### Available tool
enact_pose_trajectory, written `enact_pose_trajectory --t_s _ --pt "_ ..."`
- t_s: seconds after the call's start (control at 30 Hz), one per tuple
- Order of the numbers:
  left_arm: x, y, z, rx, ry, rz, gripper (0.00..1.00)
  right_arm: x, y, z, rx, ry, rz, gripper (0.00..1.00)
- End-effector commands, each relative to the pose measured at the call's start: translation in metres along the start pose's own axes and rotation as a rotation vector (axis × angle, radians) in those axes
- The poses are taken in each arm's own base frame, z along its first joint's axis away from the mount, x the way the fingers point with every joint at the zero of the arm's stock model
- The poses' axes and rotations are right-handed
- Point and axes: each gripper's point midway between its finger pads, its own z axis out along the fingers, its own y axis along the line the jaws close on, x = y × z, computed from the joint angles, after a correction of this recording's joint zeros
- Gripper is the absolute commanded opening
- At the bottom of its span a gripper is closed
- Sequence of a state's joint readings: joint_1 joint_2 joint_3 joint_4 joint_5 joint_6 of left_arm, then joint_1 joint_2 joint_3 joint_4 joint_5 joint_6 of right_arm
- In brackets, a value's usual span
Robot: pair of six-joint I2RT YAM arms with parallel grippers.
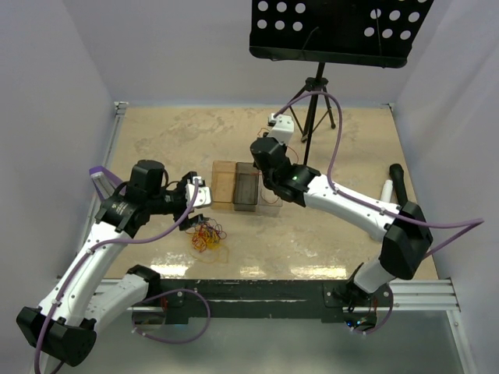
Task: Untangle the cables
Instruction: Place the cable in the bin.
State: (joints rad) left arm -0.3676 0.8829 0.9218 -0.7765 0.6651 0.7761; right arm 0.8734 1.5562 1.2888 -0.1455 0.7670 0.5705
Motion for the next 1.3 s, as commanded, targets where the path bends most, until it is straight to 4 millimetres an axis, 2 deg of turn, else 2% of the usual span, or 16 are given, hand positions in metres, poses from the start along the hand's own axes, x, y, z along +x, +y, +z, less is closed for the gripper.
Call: enact_pose_trajectory --t_s 0.0,0.17,0.47,0.9,1.03,1.13,1.2,1.23,1.27 --pt "-0.018 0.008 -0.007 -0.039 -0.048 0.028 0.81 -0.004 -0.011 0.007 0.037 -0.028 -0.001 0.00" --pt "-0.018 0.007 -0.007 -0.039 -0.052 0.028 0.81 0.017 -0.027 0.015 0.109 0.010 -0.050 0.00" --pt "-0.017 0.007 -0.006 -0.036 -0.058 0.027 0.81 0.060 -0.038 0.026 0.137 0.075 -0.111 0.00" --pt "-0.010 0.002 -0.002 -0.026 -0.050 0.019 0.80 0.112 -0.071 0.046 0.315 0.136 -0.236 0.00" --pt "-0.009 0.002 -0.001 -0.025 -0.050 0.018 0.80 0.126 -0.071 0.052 0.313 0.160 -0.245 0.00" --pt "-0.008 0.002 -0.002 -0.026 -0.047 0.020 0.80 0.136 -0.064 0.055 0.284 0.194 -0.246 0.00" --pt "-0.007 0.001 -0.002 -0.028 -0.043 0.024 0.80 0.136 -0.055 0.056 0.252 0.213 -0.237 0.00" --pt "-0.006 0.001 -0.002 -0.028 -0.042 0.025 0.80 0.134 -0.053 0.056 0.243 0.217 -0.233 0.02" --pt "-0.006 0.001 -0.002 -0.026 -0.042 0.024 0.80 0.131 -0.050 0.055 0.237 0.219 -0.230 0.09"
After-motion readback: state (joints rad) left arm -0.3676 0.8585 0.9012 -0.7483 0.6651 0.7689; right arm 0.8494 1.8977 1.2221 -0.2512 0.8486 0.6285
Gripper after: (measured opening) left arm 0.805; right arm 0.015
